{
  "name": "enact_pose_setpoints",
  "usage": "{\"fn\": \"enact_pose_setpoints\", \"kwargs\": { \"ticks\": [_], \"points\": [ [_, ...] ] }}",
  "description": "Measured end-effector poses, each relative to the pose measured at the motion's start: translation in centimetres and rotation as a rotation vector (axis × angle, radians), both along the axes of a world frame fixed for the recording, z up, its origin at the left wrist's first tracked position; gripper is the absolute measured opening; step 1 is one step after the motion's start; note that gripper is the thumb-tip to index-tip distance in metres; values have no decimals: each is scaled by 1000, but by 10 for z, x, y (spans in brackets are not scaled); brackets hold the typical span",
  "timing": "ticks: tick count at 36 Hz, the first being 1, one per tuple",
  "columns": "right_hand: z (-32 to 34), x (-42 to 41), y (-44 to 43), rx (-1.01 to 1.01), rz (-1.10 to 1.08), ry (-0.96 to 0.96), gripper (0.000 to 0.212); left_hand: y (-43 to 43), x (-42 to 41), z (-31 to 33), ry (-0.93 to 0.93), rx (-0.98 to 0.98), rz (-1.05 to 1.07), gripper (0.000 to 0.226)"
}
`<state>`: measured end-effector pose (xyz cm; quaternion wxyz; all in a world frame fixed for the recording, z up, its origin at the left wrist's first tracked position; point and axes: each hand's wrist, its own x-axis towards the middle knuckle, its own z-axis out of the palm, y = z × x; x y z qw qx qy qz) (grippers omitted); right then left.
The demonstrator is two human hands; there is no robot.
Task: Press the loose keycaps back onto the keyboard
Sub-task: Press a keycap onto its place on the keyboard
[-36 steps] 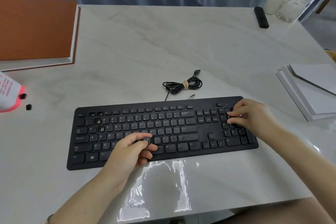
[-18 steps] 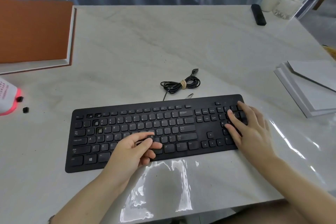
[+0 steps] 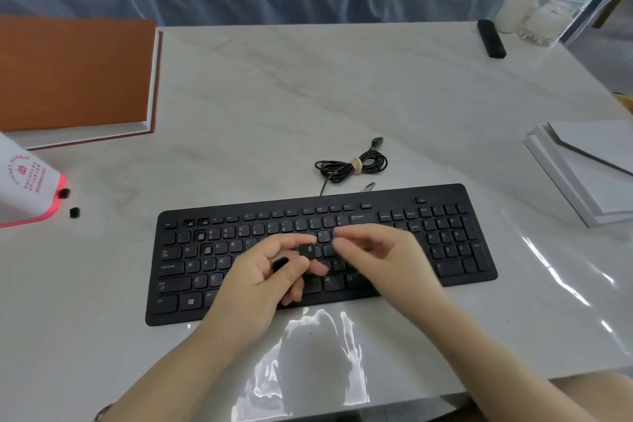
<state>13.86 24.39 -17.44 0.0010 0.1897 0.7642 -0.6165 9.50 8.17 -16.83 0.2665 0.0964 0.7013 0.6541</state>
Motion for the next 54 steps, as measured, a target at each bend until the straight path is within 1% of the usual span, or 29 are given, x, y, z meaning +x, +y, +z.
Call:
{"fn": "enact_pose_setpoints", "kwargs": {
  "ticks": [3, 5, 7, 10, 12, 14, 16, 18, 22, 24, 27, 31, 34, 37, 40, 42, 44, 48, 54],
  "points": [
    [6, -4, -22, -256, 25, -30, 16, -4, 0, 0, 35, -1, -10, 24],
    [6, -5, -30, -374, 0, -65, 14, -7, -1, -1, 47, -9, -16, 23],
    [5, -6, -34, -447, -41, -103, 15, -10, -1, -4, 76, -38, -36, 23],
    [0, -6, -39, -451, -86, -137, 18, -16, -1, -8, 116, -67, -33, 31],
    [-3, -7, -40, -439, -140, -144, 15, -20, -1, -12, 133, -87, 34, 31],
    [-5, -6, -40, -450, -198, -145, 11, -24, -3, -19, 110, -98, 151, 23],
    [-6, -6, -38, -447, -229, -154, 10, -32, -7, -28, 90, -149, 263, 15],
    [-8, -6, -37, -409, -225, -158, 14, -42, -12, -32, 69, -205, 333, 18],
    [-12, -11, -40, -207, -169, -186, 24, -61, -19, -28, -93, -138, 477, 26],
    [-12, -14, -43, -137, -147, -159, 24, -68, -21, -25, -104, -126, 496, 30],
    [-13, -19, -48, -59, -140, -115, 25, -81, -24, -25, -76, -136, 479, 29],
    [-18, -25, -58, 40, -92, -101, 20, -101, -24, -28, 14, -179, 437, 17],
    [-22, -33, -69, 95, -31, -92, 19, -109, -25, -29, 68, -166, 454, 17],
    [-23, -45, -81, 178, 38, -37, 22, -116, -24, -31, 75, -158, 491, 16],
    [-25, -59, -96, 317, 138, 34, 19, -124, -22, -35, 81, -158, 509, 18],
    [-26, -70, -105, 403, 198, 60, 16, -128, -22, -36, 105, -207, 490, 20],
    [-28, -79, -113, 459, 254, 59, 19, -132, -23, -35, 145, -256, 476, 23],
    [-34, -89, -124, 534, 312, 33, 23, -136, -24, -31, 234, -330, 452, 29],
    [-43, -93, -127, 584, 333, 14, 23, -138, -26, -33, 203, -327, 499, 33]
  ]
}}
